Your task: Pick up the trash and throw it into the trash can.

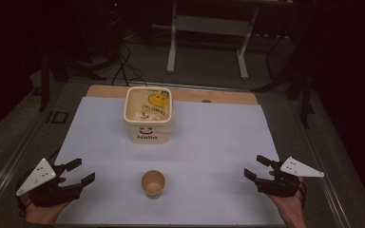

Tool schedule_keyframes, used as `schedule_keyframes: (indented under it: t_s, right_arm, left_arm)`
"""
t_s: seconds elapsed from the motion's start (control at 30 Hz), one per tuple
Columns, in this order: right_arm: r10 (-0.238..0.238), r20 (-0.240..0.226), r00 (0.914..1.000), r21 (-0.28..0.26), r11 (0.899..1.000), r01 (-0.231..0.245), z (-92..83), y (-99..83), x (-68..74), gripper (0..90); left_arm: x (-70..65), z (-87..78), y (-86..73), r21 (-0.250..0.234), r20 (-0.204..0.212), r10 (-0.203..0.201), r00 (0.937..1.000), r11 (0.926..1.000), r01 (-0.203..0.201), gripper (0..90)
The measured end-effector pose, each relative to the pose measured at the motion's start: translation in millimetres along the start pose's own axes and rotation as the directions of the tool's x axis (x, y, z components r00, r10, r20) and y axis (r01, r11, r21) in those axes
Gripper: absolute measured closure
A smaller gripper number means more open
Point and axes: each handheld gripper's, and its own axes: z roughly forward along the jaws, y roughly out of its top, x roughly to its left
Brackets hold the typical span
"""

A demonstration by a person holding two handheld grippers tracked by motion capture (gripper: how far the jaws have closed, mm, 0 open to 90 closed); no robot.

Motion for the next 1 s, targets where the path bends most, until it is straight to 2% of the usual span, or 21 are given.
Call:
schedule_keyframes:
  t_s: [0.23, 0.6, 0.9, 1.0]
  right_arm:
    - [0.007, -0.003, 1.0, 0.023, 1.0, -0.007, 7.0, 0.9, 3.8, 22.6]
    - [0.033, -0.052, 0.9981, 0.051, 0.998, -0.031, 22.7, 8.1, 16.8, 22.7]
    - [0.017, -0.113, 0.9935, 0.081, 0.997, -0.007, 45.7, 19.4, 39.5, 22.5]
    - [0.009, -0.133, 0.991, 0.1, 0.995, 0.004, 56.5, 26.3, 51.7, 22.5]
  left_arm:
    - [-0.4, 0.3, -0.8, 0.012, -0.009, 0.003, 1.0, 0.9999, -0.003, 30.2]
    - [-0.6, 1.2, -1.2, 0.024, -0.024, 0.002, 0.9997, 0.9997, -0.002, 30.4]
    - [0.0, 1.1, -1.8, 0.024, -0.037, -0.006, 0.9993, 0.9997, 0.007, 30.4]
    - [-0.2, 1.7, -2.0, 0.028, -0.038, -0.004, 0.9993, 0.9996, 0.005, 30.4]
